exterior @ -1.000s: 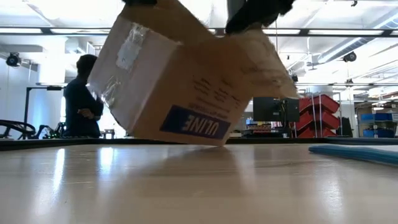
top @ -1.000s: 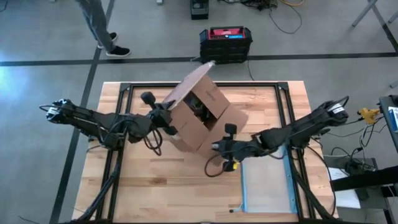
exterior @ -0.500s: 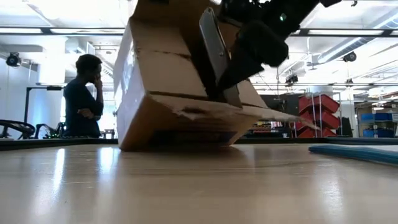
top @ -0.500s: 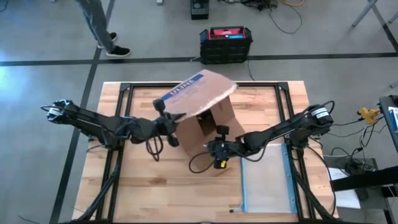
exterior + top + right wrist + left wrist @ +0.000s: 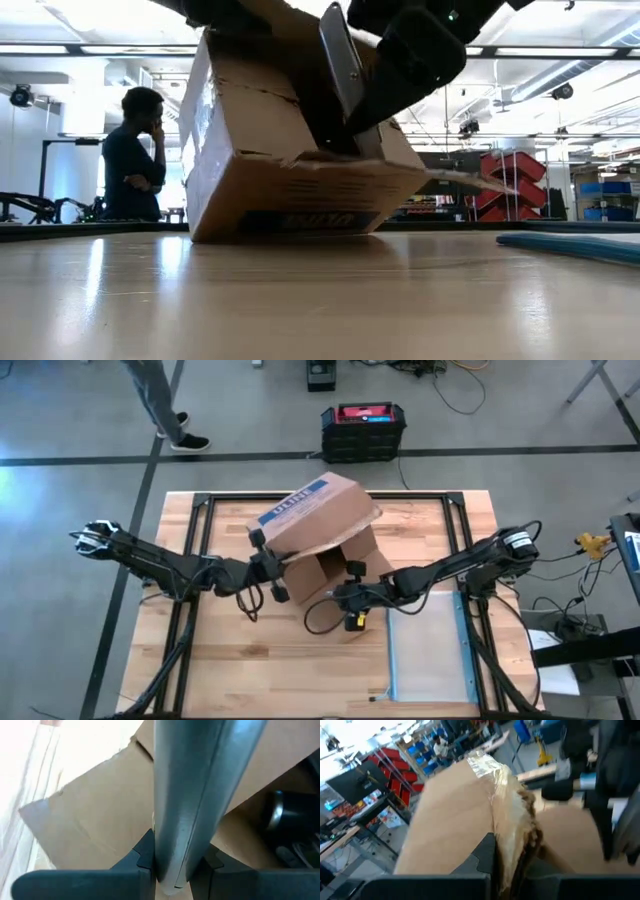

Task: Unpack boxes
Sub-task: Open the cardboard box using a gray knife

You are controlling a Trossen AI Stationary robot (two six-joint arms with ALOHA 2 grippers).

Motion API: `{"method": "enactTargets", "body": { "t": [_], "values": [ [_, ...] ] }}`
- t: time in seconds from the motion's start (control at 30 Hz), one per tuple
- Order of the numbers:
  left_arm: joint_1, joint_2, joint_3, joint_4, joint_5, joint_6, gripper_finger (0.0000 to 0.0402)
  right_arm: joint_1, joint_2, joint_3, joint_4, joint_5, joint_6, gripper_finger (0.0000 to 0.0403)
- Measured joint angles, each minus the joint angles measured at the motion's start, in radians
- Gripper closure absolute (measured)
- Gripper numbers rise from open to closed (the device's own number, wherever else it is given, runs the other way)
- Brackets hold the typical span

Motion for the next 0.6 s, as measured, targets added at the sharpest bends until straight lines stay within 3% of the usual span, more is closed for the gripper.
{"method": "enactTargets", "body": {
  "t": [0.27, 0.47, 0.6],
  "values": [
    [-0.003, 0.0, 0.008, 0.073, 0.261, -0.057, 0.0401, -0.005, 0.039, -0.001, -0.002, -0.032, 0.008, 0.0353],
    [-0.001, 0.04, -0.025, 0.071, 0.257, -0.112, 0.0401, -0.017, 0.038, -0.001, -0.003, -0.028, -0.012, 0.0353],
    [0.0, 0.057, -0.055, 0.07, 0.199, -0.123, 0.0401, -0.016, 0.013, 0.004, -0.021, -0.021, 0.0, 0.0353]
  ]
}}
